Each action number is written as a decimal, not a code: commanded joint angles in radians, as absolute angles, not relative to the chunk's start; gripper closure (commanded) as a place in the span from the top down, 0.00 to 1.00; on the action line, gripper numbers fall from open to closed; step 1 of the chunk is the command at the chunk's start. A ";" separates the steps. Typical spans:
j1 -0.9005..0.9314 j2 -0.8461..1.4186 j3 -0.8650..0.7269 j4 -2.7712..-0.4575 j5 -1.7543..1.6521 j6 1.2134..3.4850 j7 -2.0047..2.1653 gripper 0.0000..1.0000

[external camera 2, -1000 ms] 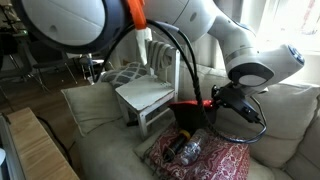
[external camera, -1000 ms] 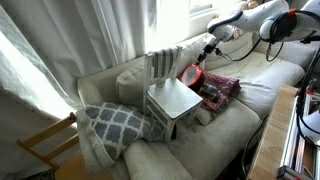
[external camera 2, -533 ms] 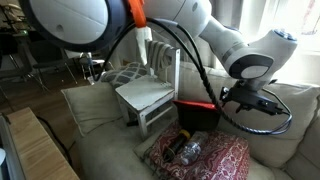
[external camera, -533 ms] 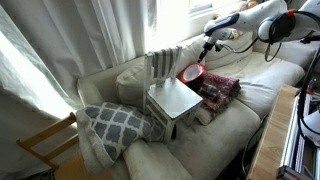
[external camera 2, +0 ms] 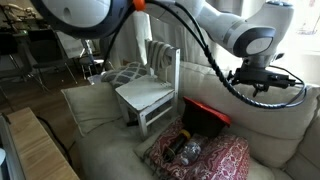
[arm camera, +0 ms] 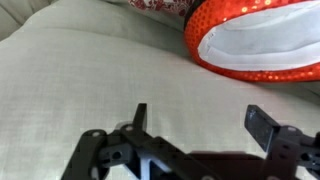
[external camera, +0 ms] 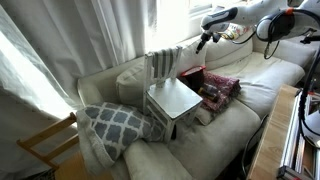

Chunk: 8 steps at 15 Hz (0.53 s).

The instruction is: Put the black hat on the seat of the chair, put the red hat on the black hat and then put the hats on the couch

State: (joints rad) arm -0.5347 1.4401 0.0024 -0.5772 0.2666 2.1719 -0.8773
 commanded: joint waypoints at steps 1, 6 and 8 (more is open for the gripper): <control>-0.521 1.355 -0.021 -0.600 0.256 2.086 -0.802 1.00; -0.531 1.240 -0.023 -0.627 0.268 1.984 -0.715 1.00; -0.538 1.191 -0.032 -0.642 0.268 1.906 -0.647 1.00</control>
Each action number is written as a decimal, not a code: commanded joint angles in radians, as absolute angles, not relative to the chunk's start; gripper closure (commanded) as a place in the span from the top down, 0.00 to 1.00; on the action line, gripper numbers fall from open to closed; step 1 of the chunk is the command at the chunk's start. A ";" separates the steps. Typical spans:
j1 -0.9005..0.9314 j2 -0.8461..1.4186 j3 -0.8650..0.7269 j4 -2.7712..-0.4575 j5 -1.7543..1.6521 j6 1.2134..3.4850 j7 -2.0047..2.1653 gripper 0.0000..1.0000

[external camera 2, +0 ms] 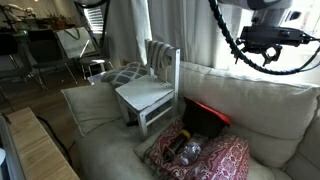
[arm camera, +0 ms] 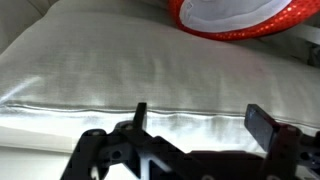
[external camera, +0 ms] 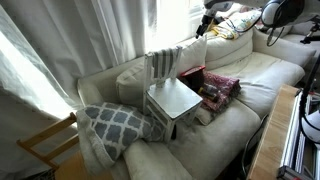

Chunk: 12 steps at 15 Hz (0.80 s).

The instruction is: Put the black hat on the seat of the chair, put the red hat on the black hat and then put the hats on the couch

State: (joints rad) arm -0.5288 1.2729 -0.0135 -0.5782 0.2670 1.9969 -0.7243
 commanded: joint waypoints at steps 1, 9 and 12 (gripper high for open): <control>-0.541 1.166 -0.042 -0.655 0.267 1.860 -0.595 1.00; -0.567 0.991 -0.016 -0.814 0.335 1.545 -0.427 1.00; -0.570 0.909 -0.011 -0.950 0.384 1.592 -0.430 1.00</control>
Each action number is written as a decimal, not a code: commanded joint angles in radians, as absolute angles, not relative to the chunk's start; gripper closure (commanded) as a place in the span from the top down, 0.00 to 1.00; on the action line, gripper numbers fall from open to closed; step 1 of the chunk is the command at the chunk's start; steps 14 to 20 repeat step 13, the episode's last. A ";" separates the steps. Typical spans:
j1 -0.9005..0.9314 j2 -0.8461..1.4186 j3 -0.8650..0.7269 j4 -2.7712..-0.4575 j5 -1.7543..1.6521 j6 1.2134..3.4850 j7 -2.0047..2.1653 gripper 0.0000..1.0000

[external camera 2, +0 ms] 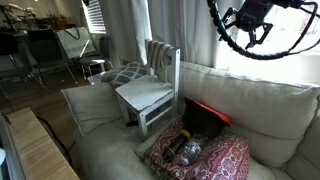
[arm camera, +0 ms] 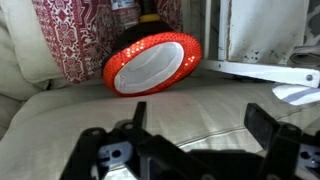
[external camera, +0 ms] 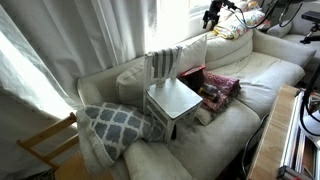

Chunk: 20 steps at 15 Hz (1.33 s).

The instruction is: Put the black hat on the seat of the chair, put the red hat on the black hat and then put the hats on the couch

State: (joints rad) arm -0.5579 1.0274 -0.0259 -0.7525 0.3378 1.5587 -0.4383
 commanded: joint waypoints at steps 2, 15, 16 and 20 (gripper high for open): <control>-0.558 0.984 -0.025 -0.822 0.364 1.561 -0.437 1.00; -0.561 0.937 -0.023 -0.898 0.375 1.567 -0.437 1.00; -0.561 0.937 -0.023 -0.898 0.375 1.567 -0.437 1.00; -0.561 0.937 -0.023 -0.898 0.375 1.567 -0.437 1.00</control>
